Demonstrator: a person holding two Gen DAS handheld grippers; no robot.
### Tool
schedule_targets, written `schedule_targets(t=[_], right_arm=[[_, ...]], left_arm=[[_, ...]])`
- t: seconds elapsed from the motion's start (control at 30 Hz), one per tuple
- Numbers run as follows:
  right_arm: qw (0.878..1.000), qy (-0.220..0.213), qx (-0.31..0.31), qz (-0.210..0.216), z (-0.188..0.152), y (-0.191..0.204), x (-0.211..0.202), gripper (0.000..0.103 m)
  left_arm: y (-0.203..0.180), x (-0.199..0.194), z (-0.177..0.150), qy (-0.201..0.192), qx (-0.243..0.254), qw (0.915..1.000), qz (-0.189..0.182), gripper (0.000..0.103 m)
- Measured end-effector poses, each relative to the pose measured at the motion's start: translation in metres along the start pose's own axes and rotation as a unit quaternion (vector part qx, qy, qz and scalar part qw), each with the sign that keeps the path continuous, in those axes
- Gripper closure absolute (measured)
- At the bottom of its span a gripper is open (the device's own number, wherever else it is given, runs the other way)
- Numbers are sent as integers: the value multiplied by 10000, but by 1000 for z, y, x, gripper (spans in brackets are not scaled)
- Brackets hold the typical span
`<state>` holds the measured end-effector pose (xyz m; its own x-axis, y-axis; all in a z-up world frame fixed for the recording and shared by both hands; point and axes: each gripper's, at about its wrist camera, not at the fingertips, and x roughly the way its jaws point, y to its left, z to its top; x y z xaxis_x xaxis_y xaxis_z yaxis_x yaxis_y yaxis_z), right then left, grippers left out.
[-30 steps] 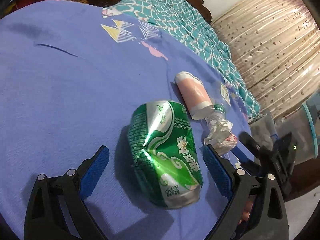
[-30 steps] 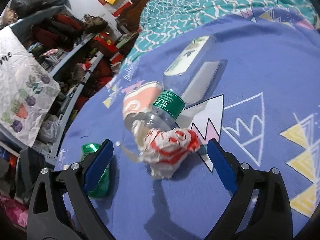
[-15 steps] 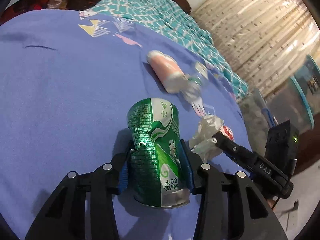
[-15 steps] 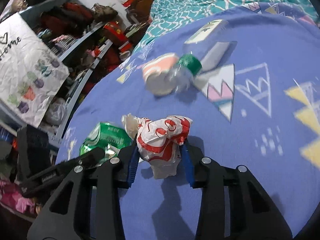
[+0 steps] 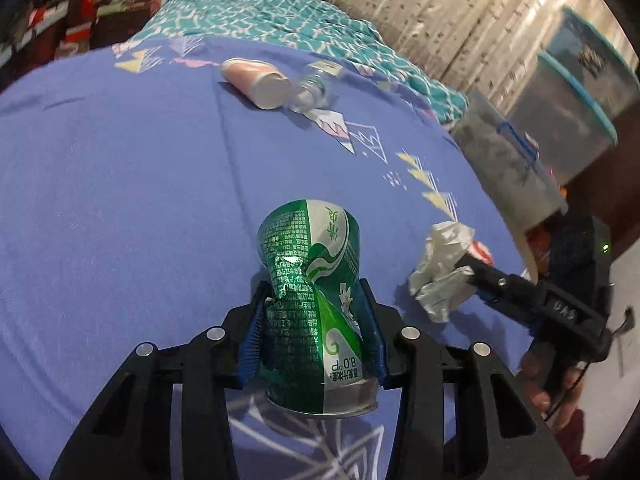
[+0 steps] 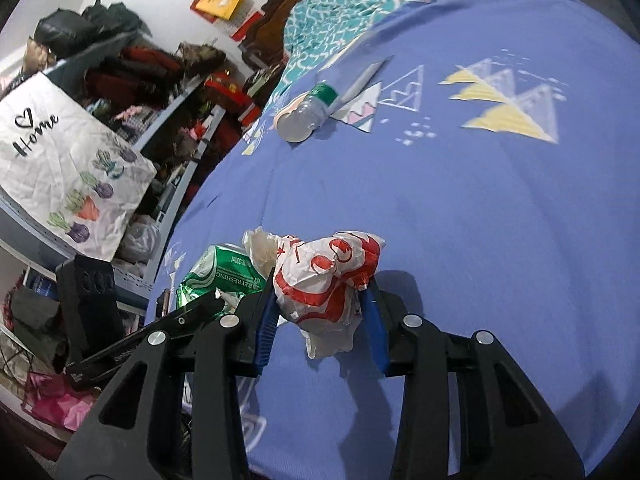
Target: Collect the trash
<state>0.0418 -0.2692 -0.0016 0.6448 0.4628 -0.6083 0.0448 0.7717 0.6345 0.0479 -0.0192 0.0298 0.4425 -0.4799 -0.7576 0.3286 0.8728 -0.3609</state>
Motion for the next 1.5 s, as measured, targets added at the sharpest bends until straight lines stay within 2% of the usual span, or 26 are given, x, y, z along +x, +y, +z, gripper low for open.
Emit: schedule_targets(t=[0.27,0.43,0.5,0.63,0.7,0.87,1.1,1.5], right_arm=[[9989,-364,-109,-264,-33,3,-45,62],[9958,-536,-405,-621,-49,10,-63,61],[9949,-516,-469,-726,-50,9,-61,61],[9897,-341,-551,-1274,-55,2,-41,53],[9903,-335,-497,-1254,-57,0,-37,49],[9891,-419,-574,-1289,-59,2,-36,32],[9880,-624,-613,-1273,-61,5,-46,17],[9871,-654,-605,-1334,-61,5,-45,13]], left_arm=[[-24,-16,-14,-183,452,9977,478,63],[-33,-20,-23,-257,607,9949,760,63],[-35,-19,-27,-277,703,9929,922,63],[-32,-10,-30,-237,756,9902,1153,59],[-29,-8,-30,-257,767,9895,1200,55],[-27,-4,-29,-269,741,9885,1293,42],[-27,-2,-30,-253,732,9876,1364,37],[-24,0,-31,-241,632,9871,1449,25]])
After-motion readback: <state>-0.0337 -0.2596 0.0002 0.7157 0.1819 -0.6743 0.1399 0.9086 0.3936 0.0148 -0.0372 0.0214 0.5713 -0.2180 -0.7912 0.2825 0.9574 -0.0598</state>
